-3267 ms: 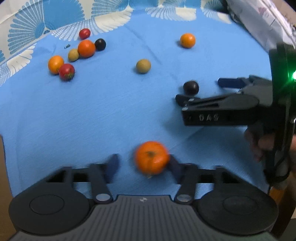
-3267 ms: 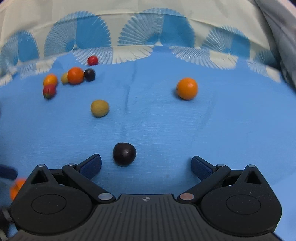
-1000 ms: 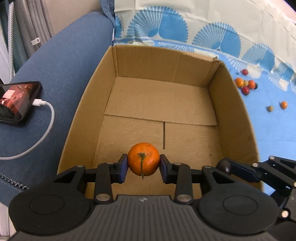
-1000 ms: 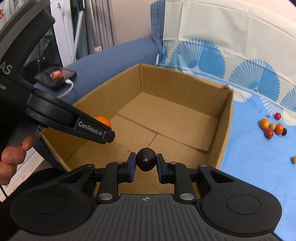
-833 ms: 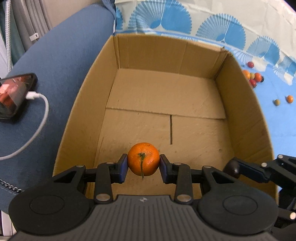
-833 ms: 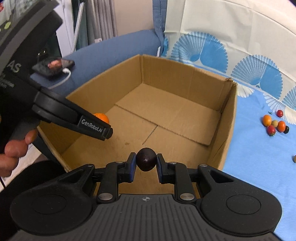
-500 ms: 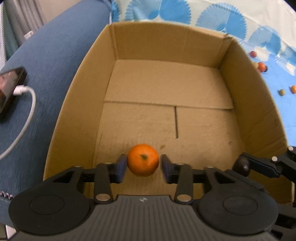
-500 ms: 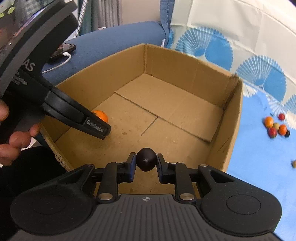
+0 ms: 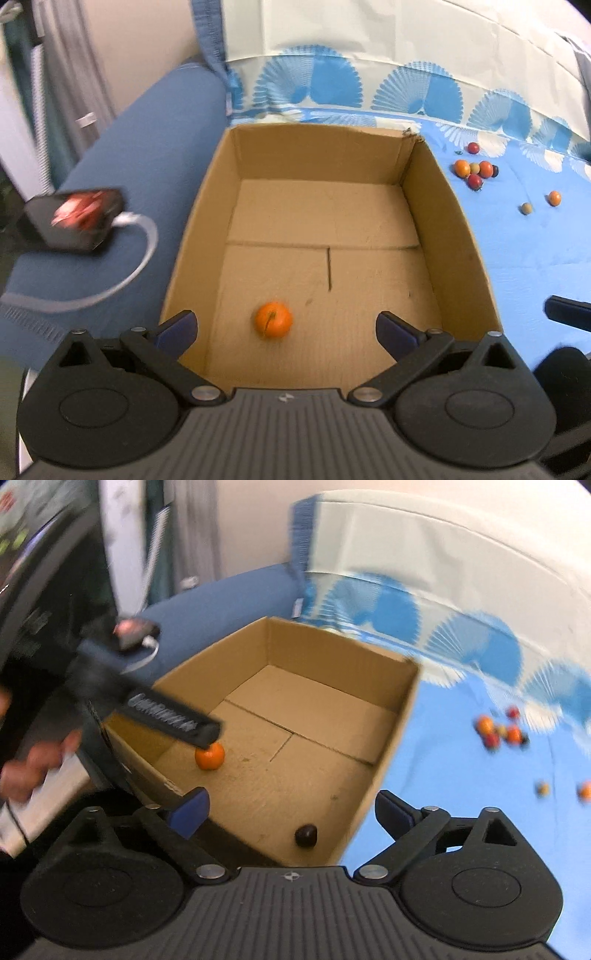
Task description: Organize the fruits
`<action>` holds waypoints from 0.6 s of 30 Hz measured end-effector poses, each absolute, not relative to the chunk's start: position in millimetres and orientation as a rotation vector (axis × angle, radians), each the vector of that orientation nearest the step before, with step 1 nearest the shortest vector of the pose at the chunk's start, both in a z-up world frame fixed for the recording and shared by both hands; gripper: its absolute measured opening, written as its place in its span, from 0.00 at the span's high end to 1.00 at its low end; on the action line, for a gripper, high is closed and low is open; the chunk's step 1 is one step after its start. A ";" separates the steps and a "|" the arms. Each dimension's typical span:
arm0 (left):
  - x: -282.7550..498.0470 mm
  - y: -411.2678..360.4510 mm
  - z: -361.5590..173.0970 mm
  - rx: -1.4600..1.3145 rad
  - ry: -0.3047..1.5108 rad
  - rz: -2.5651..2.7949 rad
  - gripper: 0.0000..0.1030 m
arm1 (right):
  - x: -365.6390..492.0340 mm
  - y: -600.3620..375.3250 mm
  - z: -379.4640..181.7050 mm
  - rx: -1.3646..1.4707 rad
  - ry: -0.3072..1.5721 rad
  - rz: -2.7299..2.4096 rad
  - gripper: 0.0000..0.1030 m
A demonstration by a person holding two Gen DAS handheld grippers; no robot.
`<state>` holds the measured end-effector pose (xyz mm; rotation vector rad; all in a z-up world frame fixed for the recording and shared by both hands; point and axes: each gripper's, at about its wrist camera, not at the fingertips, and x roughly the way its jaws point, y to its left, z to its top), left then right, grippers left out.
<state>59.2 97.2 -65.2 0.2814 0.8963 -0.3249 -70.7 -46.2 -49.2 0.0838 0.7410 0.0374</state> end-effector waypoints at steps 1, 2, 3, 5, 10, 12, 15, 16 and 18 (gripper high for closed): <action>49.0 101.3 -60.8 0.286 0.898 -0.315 0.00 | -79.6 -45.9 -44.9 0.108 0.730 0.025 0.05; 39.7 104.9 -57.2 0.290 0.898 -0.306 0.00 | -87.9 -44.0 -40.6 0.114 0.715 0.014 0.04; 29.9 108.6 -52.7 0.292 0.893 -0.299 0.00 | -95.1 -41.7 -37.2 0.111 0.699 0.003 0.04; 12.2 115.6 -43.6 0.290 0.871 -0.293 0.00 | -108.6 -37.9 -28.4 0.104 0.661 -0.004 0.03; -22.7 125.0 -23.6 0.260 0.825 -0.291 0.00 | -138.8 -32.1 -7.9 0.083 0.565 -0.011 0.01; -33.3 124.4 -18.2 0.256 0.809 -0.284 0.00 | -151.3 -29.0 -2.6 0.079 0.540 -0.013 0.01; -50.5 123.5 -12.6 0.256 0.796 -0.285 0.00 | -169.3 -26.0 2.5 0.074 0.511 -0.016 0.01; -54.1 123.6 -11.7 0.258 0.791 -0.287 0.00 | -174.3 -25.4 4.1 0.075 0.503 -0.017 0.01; -63.7 123.0 -8.6 0.264 0.776 -0.287 0.00 | -183.1 -24.5 7.2 0.076 0.487 -0.024 0.01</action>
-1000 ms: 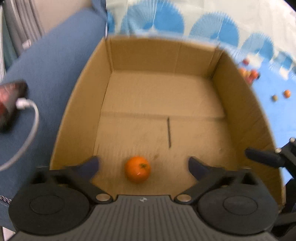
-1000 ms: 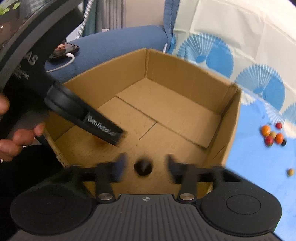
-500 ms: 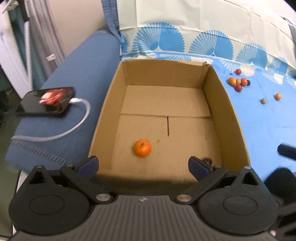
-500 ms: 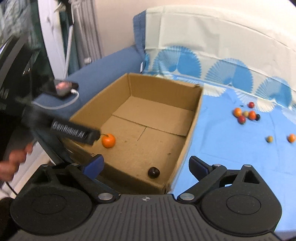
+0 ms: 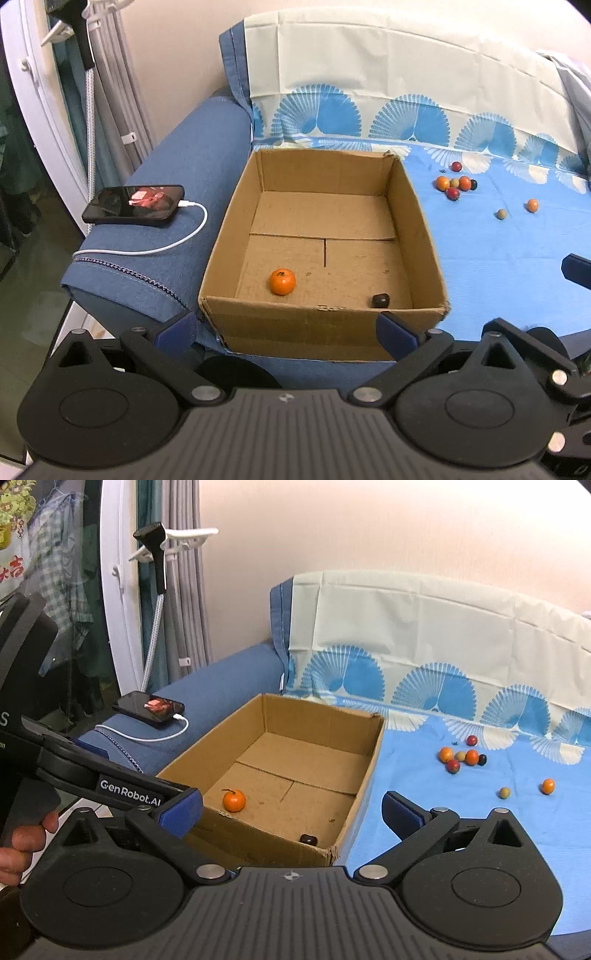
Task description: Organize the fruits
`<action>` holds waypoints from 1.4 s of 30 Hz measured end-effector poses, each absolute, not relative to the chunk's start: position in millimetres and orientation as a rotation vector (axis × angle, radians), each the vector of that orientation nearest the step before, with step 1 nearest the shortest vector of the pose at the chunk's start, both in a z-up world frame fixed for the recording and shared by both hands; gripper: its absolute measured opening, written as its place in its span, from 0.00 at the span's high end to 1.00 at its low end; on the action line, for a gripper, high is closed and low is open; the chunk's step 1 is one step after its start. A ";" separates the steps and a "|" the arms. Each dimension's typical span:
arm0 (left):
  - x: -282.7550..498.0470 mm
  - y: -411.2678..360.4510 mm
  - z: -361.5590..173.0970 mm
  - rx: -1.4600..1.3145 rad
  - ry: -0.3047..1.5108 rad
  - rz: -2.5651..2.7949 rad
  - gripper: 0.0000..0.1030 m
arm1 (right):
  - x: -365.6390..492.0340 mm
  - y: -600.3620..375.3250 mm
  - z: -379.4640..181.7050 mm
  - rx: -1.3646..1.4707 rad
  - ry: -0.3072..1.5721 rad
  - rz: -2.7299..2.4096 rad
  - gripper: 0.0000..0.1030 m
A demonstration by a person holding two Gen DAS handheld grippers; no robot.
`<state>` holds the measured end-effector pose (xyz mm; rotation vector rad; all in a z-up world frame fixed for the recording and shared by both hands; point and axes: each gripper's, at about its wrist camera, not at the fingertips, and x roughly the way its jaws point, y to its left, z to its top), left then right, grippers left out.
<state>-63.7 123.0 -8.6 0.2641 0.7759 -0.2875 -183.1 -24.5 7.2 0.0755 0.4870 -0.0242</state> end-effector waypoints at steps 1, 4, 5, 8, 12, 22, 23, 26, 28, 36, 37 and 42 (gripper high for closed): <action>-67.0 123.4 -7.4 0.267 0.770 -0.289 0.00 | -187.3 -24.9 8.8 0.078 0.478 -0.027 0.01; -76.9 123.8 -3.3 0.270 0.756 -0.292 0.00 | -196.8 -24.2 12.0 0.078 0.459 -0.033 0.01; -79.3 124.6 -2.1 0.271 0.753 -0.291 0.00 | -199.0 -23.9 12.7 0.078 0.455 -0.034 0.01; -83.1 124.5 -0.4 0.269 0.747 -0.291 0.00 | -203.5 -22.8 14.4 0.076 0.445 -0.036 0.01; -83.0 126.1 0.5 0.268 0.742 -0.290 0.00 | -204.4 -20.8 15.7 0.071 0.438 -0.038 0.01; -75.5 126.9 -4.0 0.266 0.763 -0.292 0.00 | -199.9 -22.3 12.0 0.075 0.456 -0.034 0.01; -74.6 126.9 -4.7 0.266 0.765 -0.293 0.00 | -199.3 -22.6 11.2 0.077 0.459 -0.034 0.01; -72.1 125.8 -6.8 0.268 0.772 -0.294 0.00 | -196.1 -24.1 9.0 0.082 0.469 -0.033 0.01; -70.0 125.4 -8.9 0.270 0.779 -0.294 0.00 | -193.9 -24.1 7.2 0.086 0.477 -0.034 0.01; -64.1 119.3 -15.2 0.283 0.801 -0.294 0.00 | -187.1 -28.2 -1.0 0.106 0.498 -0.035 0.01; -62.8 117.8 -15.9 0.286 0.805 -0.295 0.00 | -186.4 -29.5 -2.1 0.110 0.500 -0.036 0.01; -54.5 108.9 -18.4 0.301 0.819 -0.289 0.00 | -180.2 -37.9 -7.4 0.128 0.512 -0.039 0.01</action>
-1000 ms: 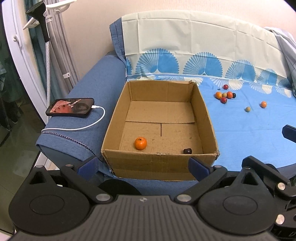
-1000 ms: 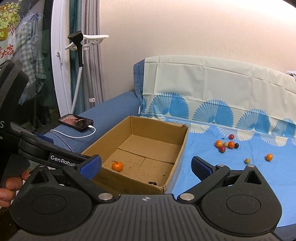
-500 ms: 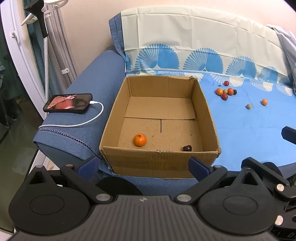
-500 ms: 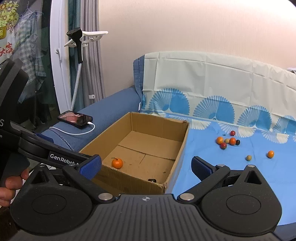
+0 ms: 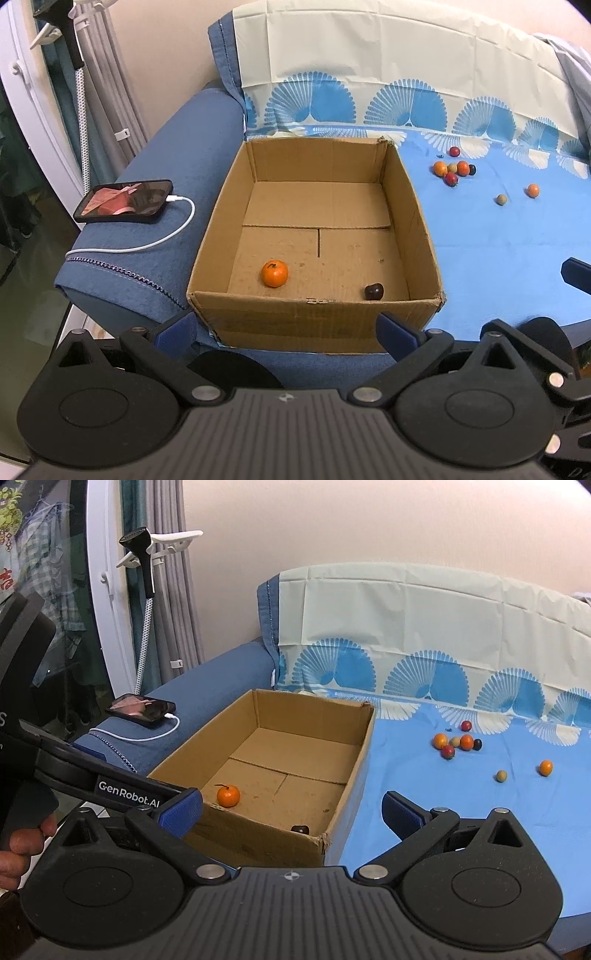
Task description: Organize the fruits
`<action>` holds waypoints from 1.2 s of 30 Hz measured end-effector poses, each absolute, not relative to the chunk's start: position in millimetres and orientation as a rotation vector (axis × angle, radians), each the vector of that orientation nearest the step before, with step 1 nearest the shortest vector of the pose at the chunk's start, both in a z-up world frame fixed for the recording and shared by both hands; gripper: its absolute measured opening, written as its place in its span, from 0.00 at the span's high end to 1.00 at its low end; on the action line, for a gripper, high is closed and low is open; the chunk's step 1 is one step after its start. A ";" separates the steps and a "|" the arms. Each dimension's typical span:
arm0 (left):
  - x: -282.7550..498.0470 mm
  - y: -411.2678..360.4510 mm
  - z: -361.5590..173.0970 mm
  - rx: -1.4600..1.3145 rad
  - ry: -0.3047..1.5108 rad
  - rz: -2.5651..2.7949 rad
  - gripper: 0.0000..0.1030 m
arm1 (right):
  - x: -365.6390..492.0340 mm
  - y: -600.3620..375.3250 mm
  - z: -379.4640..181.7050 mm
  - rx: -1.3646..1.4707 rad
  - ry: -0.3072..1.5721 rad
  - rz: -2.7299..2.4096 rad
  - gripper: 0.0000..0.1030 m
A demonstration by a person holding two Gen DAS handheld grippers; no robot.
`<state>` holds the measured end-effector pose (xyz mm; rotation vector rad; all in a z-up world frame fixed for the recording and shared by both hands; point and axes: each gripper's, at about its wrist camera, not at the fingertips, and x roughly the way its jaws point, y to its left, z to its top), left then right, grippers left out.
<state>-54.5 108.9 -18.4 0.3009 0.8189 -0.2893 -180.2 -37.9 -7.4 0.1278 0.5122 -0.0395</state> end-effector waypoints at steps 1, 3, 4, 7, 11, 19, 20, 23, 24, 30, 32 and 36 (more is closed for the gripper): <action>-52.9 106.6 -19.1 0.303 0.823 -0.289 0.00 | -179.3 -40.5 -8.9 0.133 0.515 -0.040 0.01; -49.4 100.8 -20.7 0.309 0.831 -0.289 0.00 | -176.3 -45.4 -11.8 0.145 0.521 -0.043 0.01; -47.8 97.1 -21.4 0.315 0.835 -0.291 0.00 | -174.5 -49.2 -13.5 0.153 0.525 -0.047 0.01; -42.8 86.1 -23.8 0.334 0.842 -0.301 0.00 | -170.7 -63.9 -17.7 0.183 0.530 -0.075 0.01; -32.8 58.7 -24.9 0.367 0.847 -0.333 0.00 | -169.7 -97.6 -23.8 0.222 0.519 -0.160 0.01; 10.0 -48.5 -34.6 0.370 0.889 -0.457 0.00 | -167.7 -219.7 -46.0 0.275 0.512 -0.443 0.01; 18.4 -66.9 -38.3 0.365 0.902 -0.472 0.00 | -167.1 -236.3 -48.8 0.276 0.506 -0.477 0.01; 47.9 -123.3 -51.2 0.335 0.922 -0.497 0.00 | -158.4 -288.8 -59.1 0.274 0.494 -0.570 0.01; 58.2 -140.9 -56.4 0.320 0.927 -0.504 0.00 | -153.3 -307.2 -64.3 0.276 0.490 -0.599 0.01; 133.0 -250.4 -107.4 0.237 0.968 -0.496 0.00 | -101.3 -426.0 -112.9 0.364 0.498 -0.719 0.01; 158.7 -281.4 -129.2 0.229 1.000 -0.494 0.00 | -79.0 -467.7 -136.8 0.430 0.521 -0.723 0.01; 203.3 -321.1 -169.6 0.196 1.061 -0.470 0.00 | -32.1 -529.8 -183.4 0.464 0.582 -0.729 0.01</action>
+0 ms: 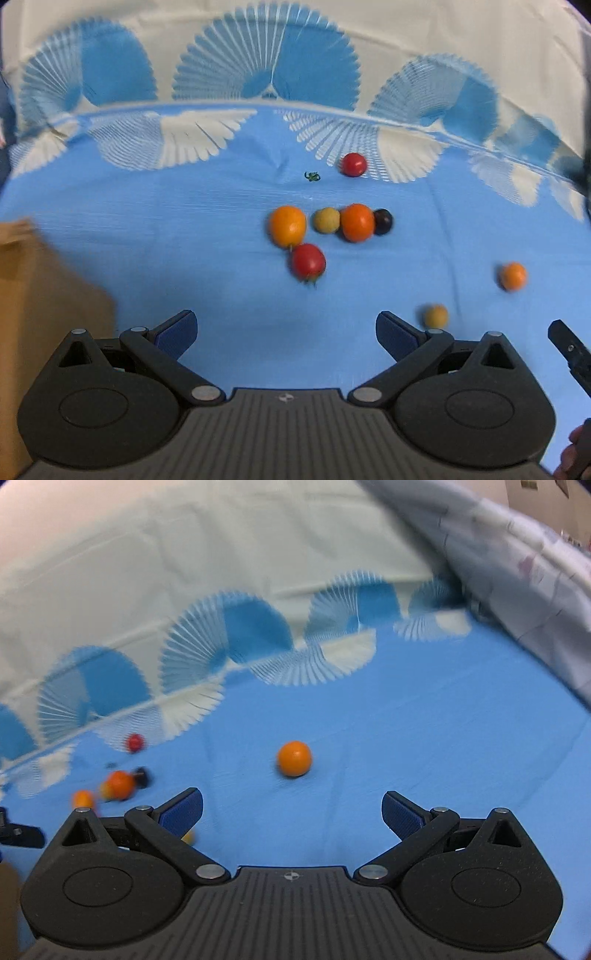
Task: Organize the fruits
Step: 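Grasp a red cherry tomato with the left tool while the right tool grasps a mandarin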
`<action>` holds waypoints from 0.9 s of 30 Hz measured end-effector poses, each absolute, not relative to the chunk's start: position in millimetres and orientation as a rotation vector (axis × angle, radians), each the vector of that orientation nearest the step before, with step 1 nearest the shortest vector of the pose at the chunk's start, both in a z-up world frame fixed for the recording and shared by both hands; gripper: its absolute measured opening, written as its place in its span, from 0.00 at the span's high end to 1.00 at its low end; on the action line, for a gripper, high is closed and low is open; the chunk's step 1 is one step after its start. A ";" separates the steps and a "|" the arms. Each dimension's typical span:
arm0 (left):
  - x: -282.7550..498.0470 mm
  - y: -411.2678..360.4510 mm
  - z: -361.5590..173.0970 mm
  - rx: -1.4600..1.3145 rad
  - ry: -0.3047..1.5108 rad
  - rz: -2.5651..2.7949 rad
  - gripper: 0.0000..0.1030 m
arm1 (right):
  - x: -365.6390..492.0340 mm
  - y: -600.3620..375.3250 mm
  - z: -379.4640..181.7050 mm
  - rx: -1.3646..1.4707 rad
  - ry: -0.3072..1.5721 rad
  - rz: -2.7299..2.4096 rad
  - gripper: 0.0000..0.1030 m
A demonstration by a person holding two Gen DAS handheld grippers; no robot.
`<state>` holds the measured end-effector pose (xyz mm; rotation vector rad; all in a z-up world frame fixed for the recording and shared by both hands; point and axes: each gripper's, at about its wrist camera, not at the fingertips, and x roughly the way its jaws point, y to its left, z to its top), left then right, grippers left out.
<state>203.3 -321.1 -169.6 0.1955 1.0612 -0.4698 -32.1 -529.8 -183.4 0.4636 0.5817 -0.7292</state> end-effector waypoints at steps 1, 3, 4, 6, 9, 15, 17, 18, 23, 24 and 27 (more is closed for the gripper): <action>213.0 -329.0 -179.0 0.190 1.076 -0.460 0.00 | -21.3 -541.3 -191.9 0.460 0.593 -0.730 0.01; 231.5 -342.0 -196.4 0.180 1.098 -0.434 0.00 | -2.1 -562.5 -209.0 0.458 0.615 -0.730 0.01; 238.0 -346.2 -202.9 0.174 1.105 -0.425 0.00 | 7.0 -571.7 -216.8 0.460 0.622 -0.732 0.01; 251.3 -354.5 -216.1 0.174 1.124 -0.405 0.00 | 21.0 -586.9 -229.7 0.466 0.635 -0.730 0.01; 267.4 -363.5 -232.6 0.190 1.151 -0.374 0.00 | 39.2 -600.4 -248.6 0.464 0.676 -0.717 0.00; 271.0 -367.2 -241.8 0.243 1.124 -0.369 0.00 | 49.9 -583.8 -261.2 0.294 0.658 -0.741 0.01; 270.3 -363.3 -241.1 0.229 1.121 -0.372 0.01 | 48.0 -583.3 -260.5 0.288 0.658 -0.739 0.04; 269.0 -361.4 -238.7 0.222 1.116 -0.362 0.11 | 45.3 -581.0 -259.0 0.280 0.648 -0.741 0.19; 261.6 -349.2 -220.2 0.138 1.128 -0.420 0.69 | 35.0 -573.1 -250.3 0.263 0.646 -0.713 0.62; 260.0 -347.7 -218.5 0.134 1.129 -0.417 0.69 | 33.2 -572.9 -249.2 0.275 0.649 -0.716 0.62; 251.7 -344.1 -211.4 0.156 1.123 -0.434 0.69 | 23.2 -568.5 -238.4 0.301 0.635 -0.730 0.62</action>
